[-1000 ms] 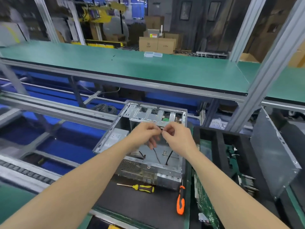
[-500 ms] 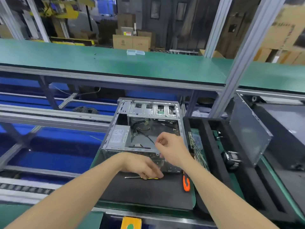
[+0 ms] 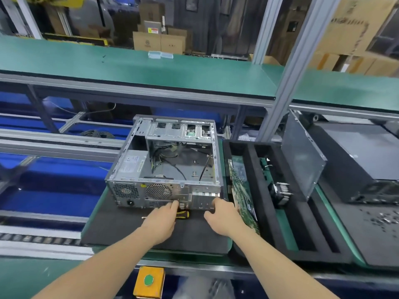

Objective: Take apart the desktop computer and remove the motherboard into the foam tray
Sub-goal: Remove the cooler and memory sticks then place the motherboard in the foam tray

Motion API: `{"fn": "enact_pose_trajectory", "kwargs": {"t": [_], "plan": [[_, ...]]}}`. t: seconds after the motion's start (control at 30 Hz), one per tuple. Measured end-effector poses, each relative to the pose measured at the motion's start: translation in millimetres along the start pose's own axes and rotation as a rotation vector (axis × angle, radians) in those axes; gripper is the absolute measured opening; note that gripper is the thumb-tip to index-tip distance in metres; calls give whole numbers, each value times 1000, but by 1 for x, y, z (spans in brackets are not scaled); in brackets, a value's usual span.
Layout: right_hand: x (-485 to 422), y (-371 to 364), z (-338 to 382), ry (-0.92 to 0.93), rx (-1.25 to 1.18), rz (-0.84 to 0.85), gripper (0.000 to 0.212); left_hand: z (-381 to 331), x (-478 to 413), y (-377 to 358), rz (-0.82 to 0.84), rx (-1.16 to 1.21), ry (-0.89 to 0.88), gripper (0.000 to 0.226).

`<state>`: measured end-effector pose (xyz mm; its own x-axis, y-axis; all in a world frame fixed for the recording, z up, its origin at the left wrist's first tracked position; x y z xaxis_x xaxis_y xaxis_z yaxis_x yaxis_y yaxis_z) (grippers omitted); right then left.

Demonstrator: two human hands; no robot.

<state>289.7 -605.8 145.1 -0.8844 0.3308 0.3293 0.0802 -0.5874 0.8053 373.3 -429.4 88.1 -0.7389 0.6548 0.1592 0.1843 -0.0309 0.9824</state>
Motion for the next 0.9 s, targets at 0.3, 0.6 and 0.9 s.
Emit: {"fn": "enact_pose_trajectory", "kwargs": {"t": [0.3,0.6,0.9], "plan": [[-23,-44,-16,-239,260,46,72,13,-6,-17,-115,-67,-138,35],[-12,-49,-32,-219,313,-203,63,-9,2,-12,-177,-187,-398,64],[11,-69,-53,-471,-533,-161,18,-44,4,12,-195,-278,-508,54]]}}
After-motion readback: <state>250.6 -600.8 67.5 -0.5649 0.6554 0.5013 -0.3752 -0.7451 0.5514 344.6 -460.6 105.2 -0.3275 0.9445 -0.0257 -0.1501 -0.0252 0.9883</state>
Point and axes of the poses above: each hand's wrist, its own x-axis away from the middle knuckle, its own y-axis out of the back of the hand, z = x × y, the point moved 7 cm from there along -x, towards the middle knuckle, and after that the axes turned 1 degree about -z, right-handed, at the moved point
